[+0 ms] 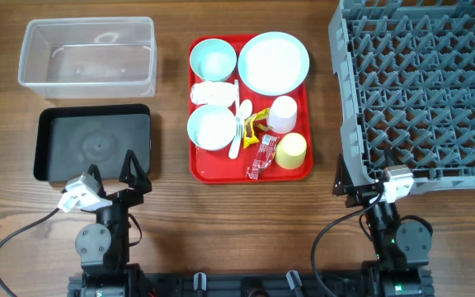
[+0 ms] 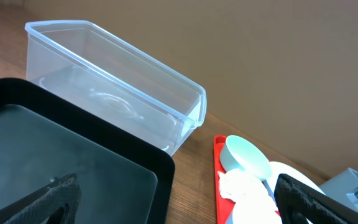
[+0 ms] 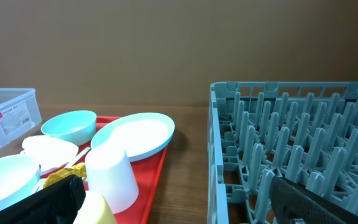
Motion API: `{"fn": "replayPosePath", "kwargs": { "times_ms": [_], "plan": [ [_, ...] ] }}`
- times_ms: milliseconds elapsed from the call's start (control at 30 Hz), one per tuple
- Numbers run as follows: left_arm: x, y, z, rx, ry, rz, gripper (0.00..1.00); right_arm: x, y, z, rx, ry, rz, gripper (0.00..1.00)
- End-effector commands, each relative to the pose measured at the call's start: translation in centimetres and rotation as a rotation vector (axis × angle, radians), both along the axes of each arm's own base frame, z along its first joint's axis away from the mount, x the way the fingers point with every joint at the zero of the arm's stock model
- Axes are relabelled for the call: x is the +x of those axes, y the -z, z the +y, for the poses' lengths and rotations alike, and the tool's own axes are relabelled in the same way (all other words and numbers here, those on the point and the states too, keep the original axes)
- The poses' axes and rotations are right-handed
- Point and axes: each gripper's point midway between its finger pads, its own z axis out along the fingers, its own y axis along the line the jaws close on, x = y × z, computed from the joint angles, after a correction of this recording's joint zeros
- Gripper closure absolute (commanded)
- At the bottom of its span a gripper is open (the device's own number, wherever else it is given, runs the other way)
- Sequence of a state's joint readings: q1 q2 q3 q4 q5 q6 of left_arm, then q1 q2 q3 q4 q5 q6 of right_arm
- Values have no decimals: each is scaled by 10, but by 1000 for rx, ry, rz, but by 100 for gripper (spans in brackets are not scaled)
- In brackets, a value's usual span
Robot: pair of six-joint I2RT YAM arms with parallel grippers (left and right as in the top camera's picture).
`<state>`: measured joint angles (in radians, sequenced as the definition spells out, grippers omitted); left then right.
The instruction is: Sort waste into correct bins and load items into the dishwasher rack
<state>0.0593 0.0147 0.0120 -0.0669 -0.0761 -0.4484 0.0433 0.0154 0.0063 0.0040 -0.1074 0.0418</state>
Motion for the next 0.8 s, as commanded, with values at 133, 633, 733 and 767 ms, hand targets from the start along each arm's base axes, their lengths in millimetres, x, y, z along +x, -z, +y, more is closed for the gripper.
{"fn": "replayPosePath", "kwargs": {
  "times_ms": [133, 633, 733, 767],
  "plan": [
    [0, 1, -1, -2, 9, -2, 0, 0, 0, -1, 12, 6, -1, 0],
    [0, -24, -27, 56, 164, -66, 0, -8, -43, 17, 43, -105, -134, 0],
    [-6, -59, -27, 166, 161, -102, 0, -14, -73, 17, 34, -104, -190, 0],
    [-7, -70, -27, 189, 160, -99, 0, -16, -88, 17, 21, -103, -213, 0]
  ]
}}
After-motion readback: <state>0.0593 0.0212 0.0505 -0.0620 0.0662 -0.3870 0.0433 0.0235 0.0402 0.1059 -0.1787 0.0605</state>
